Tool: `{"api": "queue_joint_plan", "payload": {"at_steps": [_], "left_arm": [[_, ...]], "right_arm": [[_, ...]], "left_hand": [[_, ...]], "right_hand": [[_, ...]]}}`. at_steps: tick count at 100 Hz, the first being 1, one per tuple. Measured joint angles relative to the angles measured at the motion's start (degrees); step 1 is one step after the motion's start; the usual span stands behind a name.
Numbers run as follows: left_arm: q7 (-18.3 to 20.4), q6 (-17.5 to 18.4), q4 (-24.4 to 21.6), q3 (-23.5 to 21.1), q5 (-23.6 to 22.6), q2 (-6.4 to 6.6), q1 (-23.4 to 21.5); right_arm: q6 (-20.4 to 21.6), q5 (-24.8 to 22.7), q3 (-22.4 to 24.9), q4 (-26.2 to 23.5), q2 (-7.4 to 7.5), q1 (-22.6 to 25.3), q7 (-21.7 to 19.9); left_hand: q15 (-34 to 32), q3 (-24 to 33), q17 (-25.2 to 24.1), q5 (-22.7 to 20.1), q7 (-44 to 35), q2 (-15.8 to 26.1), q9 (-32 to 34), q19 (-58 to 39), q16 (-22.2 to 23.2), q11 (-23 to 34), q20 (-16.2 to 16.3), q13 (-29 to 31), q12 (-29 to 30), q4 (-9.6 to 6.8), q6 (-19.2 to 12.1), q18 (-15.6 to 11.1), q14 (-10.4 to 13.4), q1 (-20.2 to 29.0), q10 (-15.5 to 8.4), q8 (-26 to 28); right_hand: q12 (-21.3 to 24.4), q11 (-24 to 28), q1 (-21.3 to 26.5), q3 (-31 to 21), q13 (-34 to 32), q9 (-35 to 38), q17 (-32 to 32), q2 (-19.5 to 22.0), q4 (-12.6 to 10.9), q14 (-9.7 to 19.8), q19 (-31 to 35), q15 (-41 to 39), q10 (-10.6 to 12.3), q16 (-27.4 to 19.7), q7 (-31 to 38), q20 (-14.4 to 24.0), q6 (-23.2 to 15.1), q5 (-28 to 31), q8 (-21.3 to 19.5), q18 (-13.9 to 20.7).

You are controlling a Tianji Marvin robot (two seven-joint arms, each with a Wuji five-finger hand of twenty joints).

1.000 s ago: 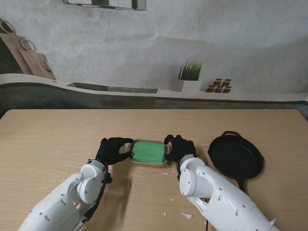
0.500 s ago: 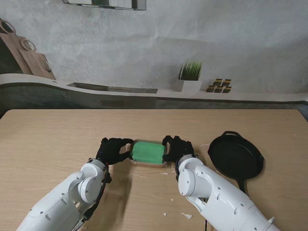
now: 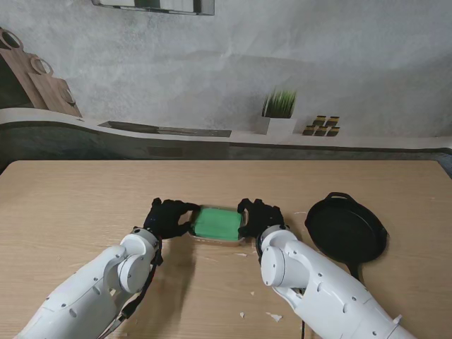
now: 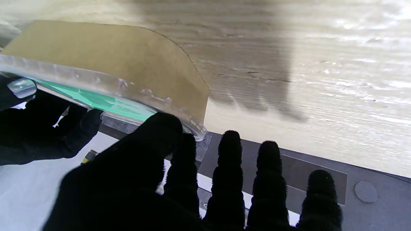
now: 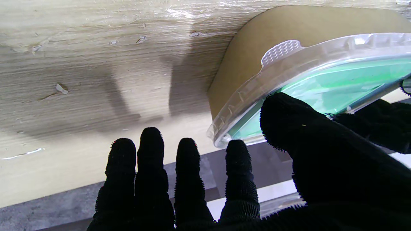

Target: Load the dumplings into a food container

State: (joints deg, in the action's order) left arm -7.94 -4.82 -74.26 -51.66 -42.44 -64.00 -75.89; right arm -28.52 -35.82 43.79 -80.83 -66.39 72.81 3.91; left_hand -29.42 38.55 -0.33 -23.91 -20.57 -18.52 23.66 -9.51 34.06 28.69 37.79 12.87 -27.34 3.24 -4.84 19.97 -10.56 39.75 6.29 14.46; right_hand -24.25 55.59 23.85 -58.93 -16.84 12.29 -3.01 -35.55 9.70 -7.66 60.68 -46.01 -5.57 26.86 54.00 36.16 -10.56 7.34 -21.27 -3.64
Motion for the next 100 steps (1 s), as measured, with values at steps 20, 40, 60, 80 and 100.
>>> {"api": "queue_joint_plan", "payload": {"at_steps": [20,40,60,80,100], "left_arm": [[-0.34,-0.56,0.41,0.48,-0.07,-0.05,0.47],[-1.42,-0.17,1.37,1.06,-0.49,-0.14,1.11],[-0.01,-1.7,1.52,1.97,-0.02,-0.06,2.12],[0.04,-1.71,1.62,2.0,0.08,-0.08,2.2],[0.6,-1.53,1.49,1.73,-0.06,-0.07,2.16]], "right_arm": [[-0.31,0.16,-0.38,0.37,-0.1,-0.3,0.17],[-1.47,0.01,-1.26,0.47,-0.06,-0.96,-0.32],[-2.09,0.17,-1.57,0.65,-0.11,-1.31,-0.63],[-2.96,-0.03,-1.58,0.27,-0.08,-1.32,-1.35],[-4.03,-0.31,-2.09,-0.46,0.27,-1.69,-2.87]], "left_hand": [[-0.01,0.06,-0.24,-1.44,-0.04,-0.11,-2.17,0.0,0.02,0.0,0.13,-0.03,-0.03,0.0,-0.34,0.0,0.0,-0.58,0.0,-0.03],[-0.06,1.39,-0.83,-3.13,-1.31,-1.76,-3.58,0.0,0.12,0.0,0.56,-0.12,-0.09,-0.57,-0.69,0.0,0.02,-1.77,-0.08,1.54],[0.05,3.19,-1.43,-3.01,-1.33,-1.76,-4.6,0.0,0.12,-0.58,0.57,-0.9,-0.09,-0.8,-0.34,-0.01,0.02,-4.47,-0.09,1.57],[0.14,3.19,-1.49,-2.99,-1.29,-1.76,-4.61,0.0,0.12,-0.59,0.57,-0.9,-0.05,-0.8,-0.34,-0.05,0.14,-4.56,-0.1,1.57],[0.73,3.2,-1.52,-2.99,-0.71,-1.76,-4.55,0.0,0.12,-0.6,0.57,-0.9,-0.05,-0.83,-0.34,-0.05,0.17,-4.57,-0.1,1.5]], "right_hand": [[-0.05,0.0,-0.22,-0.05,0.0,0.0,0.0,0.0,0.0,0.0,0.0,0.0,0.0,0.11,0.0,-0.05,0.0,0.0,0.0,0.0],[-0.07,0.0,-0.43,-0.44,-0.01,0.0,-0.01,-0.03,0.01,0.0,0.0,-0.03,0.0,0.14,-0.05,-0.07,0.04,1.11,0.02,0.0],[-0.08,0.0,-0.83,-0.91,-0.01,0.0,-0.01,-0.05,0.01,0.0,0.01,-0.07,0.0,0.45,-0.15,-0.09,0.77,1.5,0.02,0.0],[-0.11,0.15,-0.89,-0.91,-0.01,0.0,-0.01,-0.05,0.09,0.0,0.01,-0.09,0.1,0.46,-0.46,-0.56,3.27,1.4,0.02,0.0],[-0.3,0.17,-0.89,-0.94,-0.01,0.0,-0.01,-0.05,0.19,0.0,0.02,-0.11,0.13,0.46,-1.01,-0.65,5.01,1.35,0.04,0.0]]}}
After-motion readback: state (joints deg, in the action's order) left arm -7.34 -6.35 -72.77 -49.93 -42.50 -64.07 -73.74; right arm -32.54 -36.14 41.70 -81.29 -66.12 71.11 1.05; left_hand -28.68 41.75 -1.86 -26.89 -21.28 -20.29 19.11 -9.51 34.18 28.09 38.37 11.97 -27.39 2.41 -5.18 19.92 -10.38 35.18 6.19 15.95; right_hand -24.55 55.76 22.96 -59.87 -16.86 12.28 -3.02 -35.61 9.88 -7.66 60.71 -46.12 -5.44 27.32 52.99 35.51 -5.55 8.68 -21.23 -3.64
